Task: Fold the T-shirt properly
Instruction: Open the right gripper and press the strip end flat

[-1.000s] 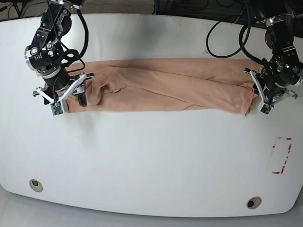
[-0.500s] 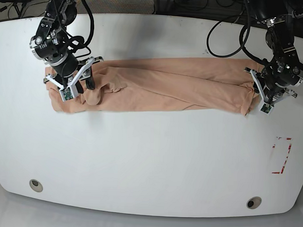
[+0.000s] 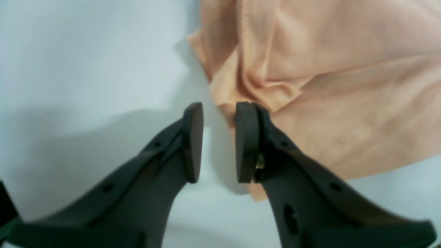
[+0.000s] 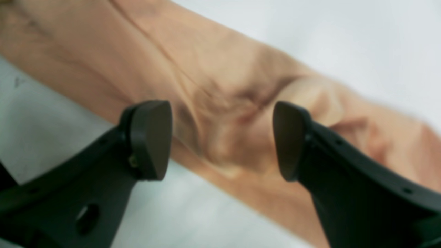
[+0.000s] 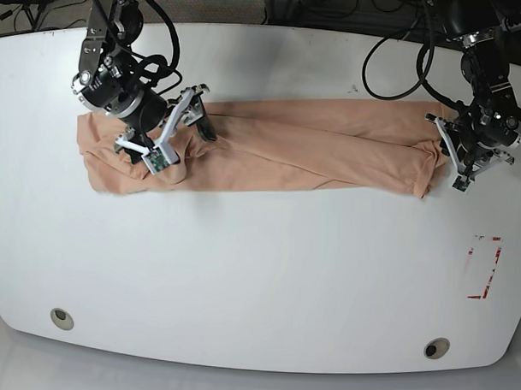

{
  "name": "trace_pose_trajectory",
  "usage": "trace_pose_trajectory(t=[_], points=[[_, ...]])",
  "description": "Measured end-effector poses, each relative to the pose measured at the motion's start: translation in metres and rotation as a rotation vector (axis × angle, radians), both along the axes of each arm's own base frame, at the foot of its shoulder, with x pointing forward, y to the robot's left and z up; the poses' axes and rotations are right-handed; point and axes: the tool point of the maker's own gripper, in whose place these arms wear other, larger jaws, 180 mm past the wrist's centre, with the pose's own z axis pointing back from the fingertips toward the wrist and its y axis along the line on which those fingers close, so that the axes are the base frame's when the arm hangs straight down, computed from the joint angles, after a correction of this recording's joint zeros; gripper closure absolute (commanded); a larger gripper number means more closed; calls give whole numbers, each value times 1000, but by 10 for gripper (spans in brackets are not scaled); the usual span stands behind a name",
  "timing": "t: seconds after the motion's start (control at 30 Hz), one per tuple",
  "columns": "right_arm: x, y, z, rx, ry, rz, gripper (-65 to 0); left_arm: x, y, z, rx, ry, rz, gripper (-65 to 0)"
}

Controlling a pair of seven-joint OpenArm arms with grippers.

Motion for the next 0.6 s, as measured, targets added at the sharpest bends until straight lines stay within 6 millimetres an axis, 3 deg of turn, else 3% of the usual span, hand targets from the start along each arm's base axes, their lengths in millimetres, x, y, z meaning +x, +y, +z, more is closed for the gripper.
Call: trace_pose_trajectory(t=[0.1, 0.23, 0.47, 0.6], points=[[12, 8, 1, -13, -18, 38, -393, -1, 1, 0, 1, 3, 2, -140], [23, 0, -13, -102, 5, 43, -387, 0, 0, 0, -2, 0, 0, -140], [17, 1, -52, -191, 108, 76, -385, 0, 0, 0, -2, 0, 0, -140], [16, 2, -59, -197, 112, 79, -380, 0, 4, 2, 10, 0, -1, -140]])
